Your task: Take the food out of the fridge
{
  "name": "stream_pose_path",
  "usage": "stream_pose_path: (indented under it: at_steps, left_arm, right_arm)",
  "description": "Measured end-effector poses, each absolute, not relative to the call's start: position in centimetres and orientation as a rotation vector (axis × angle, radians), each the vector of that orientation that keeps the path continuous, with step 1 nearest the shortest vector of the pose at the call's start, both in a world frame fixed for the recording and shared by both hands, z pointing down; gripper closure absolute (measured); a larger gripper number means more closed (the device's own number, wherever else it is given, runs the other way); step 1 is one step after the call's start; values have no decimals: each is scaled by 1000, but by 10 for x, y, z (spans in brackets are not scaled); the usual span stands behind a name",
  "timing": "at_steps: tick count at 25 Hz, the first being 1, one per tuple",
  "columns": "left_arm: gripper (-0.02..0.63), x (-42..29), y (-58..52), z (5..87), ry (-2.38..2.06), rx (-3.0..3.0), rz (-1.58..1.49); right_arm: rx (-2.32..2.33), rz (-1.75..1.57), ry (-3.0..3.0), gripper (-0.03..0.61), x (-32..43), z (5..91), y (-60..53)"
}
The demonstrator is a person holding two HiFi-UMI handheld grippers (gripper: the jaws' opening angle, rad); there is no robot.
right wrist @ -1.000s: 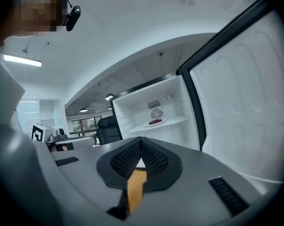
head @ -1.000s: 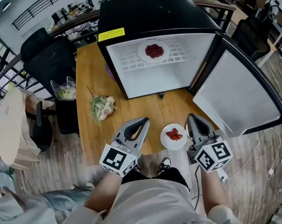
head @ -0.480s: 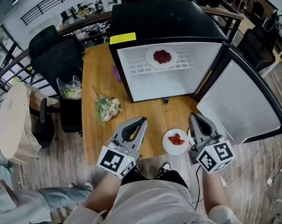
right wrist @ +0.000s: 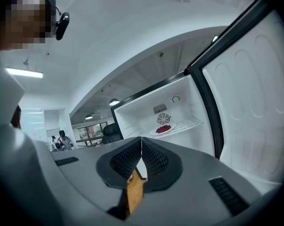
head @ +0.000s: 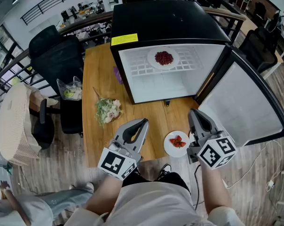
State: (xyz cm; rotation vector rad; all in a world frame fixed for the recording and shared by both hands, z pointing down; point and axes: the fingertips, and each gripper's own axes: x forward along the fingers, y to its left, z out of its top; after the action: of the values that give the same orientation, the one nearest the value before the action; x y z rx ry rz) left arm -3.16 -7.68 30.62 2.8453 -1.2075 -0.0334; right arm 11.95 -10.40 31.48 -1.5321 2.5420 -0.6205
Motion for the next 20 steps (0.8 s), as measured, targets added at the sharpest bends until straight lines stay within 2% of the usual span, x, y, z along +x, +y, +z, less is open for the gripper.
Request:
stream_pose_path:
  at_steps: [10,20]
  left_arm:
    - [607,-46,-81,315,-1207,2822,-41]
    - [607,-71,-106,324,-1224,2782,-49]
  right_arm:
    - [-1402,-984,2298,551,101,315,-180]
    - [-1233,-1395,1922,480,100,349,-258]
